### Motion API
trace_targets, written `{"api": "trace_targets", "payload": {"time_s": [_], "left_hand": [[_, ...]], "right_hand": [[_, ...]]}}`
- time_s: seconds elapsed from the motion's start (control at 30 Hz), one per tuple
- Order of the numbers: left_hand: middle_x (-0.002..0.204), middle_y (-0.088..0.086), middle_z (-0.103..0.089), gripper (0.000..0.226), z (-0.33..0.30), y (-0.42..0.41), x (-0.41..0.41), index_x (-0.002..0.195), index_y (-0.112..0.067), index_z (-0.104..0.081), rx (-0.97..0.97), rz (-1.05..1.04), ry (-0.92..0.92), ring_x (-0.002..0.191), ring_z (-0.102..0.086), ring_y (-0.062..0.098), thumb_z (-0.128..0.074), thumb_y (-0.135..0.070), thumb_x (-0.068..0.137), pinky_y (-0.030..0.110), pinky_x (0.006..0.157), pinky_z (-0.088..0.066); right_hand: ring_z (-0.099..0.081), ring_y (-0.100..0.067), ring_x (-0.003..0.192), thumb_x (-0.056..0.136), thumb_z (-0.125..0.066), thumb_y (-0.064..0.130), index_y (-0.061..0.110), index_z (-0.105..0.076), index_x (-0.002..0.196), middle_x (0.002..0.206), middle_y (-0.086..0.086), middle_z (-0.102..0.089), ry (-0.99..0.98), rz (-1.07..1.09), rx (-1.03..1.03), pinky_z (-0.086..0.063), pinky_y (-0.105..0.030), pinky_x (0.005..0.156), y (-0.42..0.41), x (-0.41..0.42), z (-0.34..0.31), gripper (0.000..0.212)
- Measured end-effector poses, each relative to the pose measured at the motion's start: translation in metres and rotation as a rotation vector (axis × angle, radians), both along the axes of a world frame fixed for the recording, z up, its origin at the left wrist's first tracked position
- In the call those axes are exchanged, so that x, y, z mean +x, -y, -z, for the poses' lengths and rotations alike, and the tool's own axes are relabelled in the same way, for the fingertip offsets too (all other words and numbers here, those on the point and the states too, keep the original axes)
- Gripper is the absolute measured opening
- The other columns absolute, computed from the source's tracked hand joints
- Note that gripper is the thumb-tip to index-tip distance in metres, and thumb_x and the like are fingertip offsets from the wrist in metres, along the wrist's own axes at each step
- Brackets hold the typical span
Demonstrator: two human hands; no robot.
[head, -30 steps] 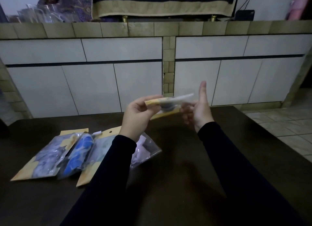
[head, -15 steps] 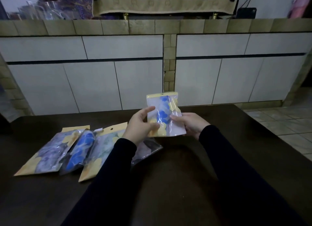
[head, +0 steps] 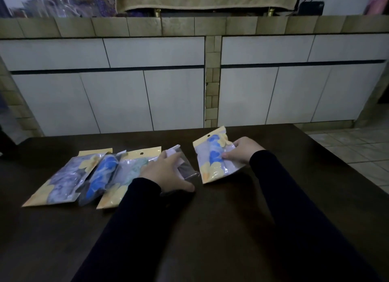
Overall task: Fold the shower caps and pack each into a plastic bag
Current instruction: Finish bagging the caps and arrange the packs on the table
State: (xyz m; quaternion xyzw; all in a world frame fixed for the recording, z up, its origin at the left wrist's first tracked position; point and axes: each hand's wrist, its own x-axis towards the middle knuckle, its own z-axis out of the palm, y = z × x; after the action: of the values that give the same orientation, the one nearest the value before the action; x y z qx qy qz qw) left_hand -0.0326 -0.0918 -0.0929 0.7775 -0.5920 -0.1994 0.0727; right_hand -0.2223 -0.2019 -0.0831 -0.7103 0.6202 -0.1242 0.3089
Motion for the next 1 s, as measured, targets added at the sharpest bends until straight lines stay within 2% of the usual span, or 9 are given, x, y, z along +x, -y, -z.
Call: {"api": "trace_targets", "payload": {"time_s": [0.13,0.3,0.37,0.43,0.5,0.57,0.73,0.87,1.0], "left_hand": [[0.158,-0.007,-0.02,0.104,0.0,-0.012,-0.002,0.151,-0.035,-0.016,-0.105,0.111,-0.212,0.14,-0.028,0.017,-0.078,-0.05,0.069,0.041,0.112,-0.033],[0.161,-0.009,-0.003,0.113,0.004,-0.014,-0.006,0.151,-0.038,-0.01,-0.085,0.155,-0.085,0.146,-0.014,0.021,-0.075,-0.065,0.063,0.05,0.115,-0.025],[0.161,-0.006,-0.004,0.112,0.003,-0.016,0.001,0.15,-0.042,-0.012,-0.147,0.144,-0.156,0.147,-0.01,0.021,-0.073,-0.07,0.06,0.054,0.116,-0.02],[0.16,-0.005,-0.015,0.095,0.003,-0.02,0.01,0.147,-0.04,-0.026,-0.336,0.045,-0.237,0.146,-0.017,0.018,-0.069,-0.069,0.067,0.053,0.115,-0.021],[0.156,-0.004,-0.027,0.072,0.003,-0.023,0.021,0.143,-0.037,-0.038,-0.478,-0.097,-0.084,0.143,-0.023,0.019,-0.056,-0.067,0.08,0.053,0.115,-0.02],[0.155,-0.001,-0.028,0.067,0.006,-0.027,0.034,0.143,-0.034,-0.038,-0.395,-0.219,0.084,0.142,-0.023,0.026,-0.045,-0.068,0.085,0.052,0.113,-0.02],[0.149,0.006,-0.038,0.065,0.017,-0.029,0.04,0.142,-0.025,-0.039,-0.134,-0.23,0.043,0.132,-0.037,0.031,-0.044,-0.062,0.088,0.045,0.108,-0.032],[0.15,0.005,-0.036,0.068,0.016,-0.027,0.034,0.141,-0.023,-0.041,-0.223,-0.201,0.036,0.134,-0.036,0.03,-0.043,-0.064,0.088,0.048,0.111,-0.028],[0.155,0.004,-0.028,0.063,0.01,-0.037,0.058,0.14,-0.03,-0.043,-0.352,-0.358,0.233,0.141,-0.023,0.032,-0.039,-0.066,0.089,0.059,0.11,-0.013]], "right_hand": [[-0.054,-0.012,0.082,0.084,-0.068,0.043,0.012,-0.057,0.121,0.094,-0.001,-0.059,-0.083,-0.046,0.068,-0.044,-0.025,0.07,-0.011,0.007,0.002,0.049],[-0.056,-0.016,0.09,0.082,-0.071,0.043,0.011,-0.054,0.127,0.11,-0.005,-0.061,-0.078,-0.021,0.063,-0.045,-0.026,0.069,-0.027,0.014,0.011,0.057],[-0.056,-0.02,0.108,0.083,-0.07,0.04,0.012,-0.047,0.136,0.127,-0.006,-0.056,-0.067,-0.002,0.019,-0.047,-0.028,0.078,-0.034,0.015,0.012,0.064],[-0.047,-0.024,0.123,0.086,-0.065,0.037,0.015,-0.042,0.141,0.14,-0.008,-0.046,-0.079,0.014,-0.116,-0.045,-0.035,0.094,-0.043,0.02,0.012,0.064],[-0.042,-0.026,0.126,0.09,-0.055,0.04,0.021,-0.043,0.14,0.14,-0.008,-0.042,-0.107,-0.003,-0.292,-0.041,-0.039,0.1,-0.052,0.029,0.015,0.055],[-0.04,-0.025,0.125,0.093,-0.045,0.049,0.023,-0.046,0.138,0.138,-0.006,-0.041,-0.13,-0.063,-0.371,-0.037,-0.04,0.102,-0.06,0.044,0.019,0.053],[-0.038,-0.024,0.121,0.09,-0.042,0.06,0.022,-0.048,0.137,0.136,-0.004,-0.043,-0.246,-0.117,-0.349,-0.034,-0.039,0.102,-0.064,0.063,0.032,0.06],[-0.041,-0.024,0.118,0.091,-0.043,0.057,0.023,-0.05,0.134,0.131,-0.005,-0.047,-0.265,-0.072,-0.338,-0.037,-0.038,0.102,-0.062,0.061,0.032,0.055],[-0.042,-0.025,0.115,0.091,-0.036,0.062,0.021,-0.052,0.133,0.127,-0.007,-0.051,-0.188,-0.029,-0.335,-0.036,-0.04,0.099,-0.065,0.065,0.034,0.061]]}}
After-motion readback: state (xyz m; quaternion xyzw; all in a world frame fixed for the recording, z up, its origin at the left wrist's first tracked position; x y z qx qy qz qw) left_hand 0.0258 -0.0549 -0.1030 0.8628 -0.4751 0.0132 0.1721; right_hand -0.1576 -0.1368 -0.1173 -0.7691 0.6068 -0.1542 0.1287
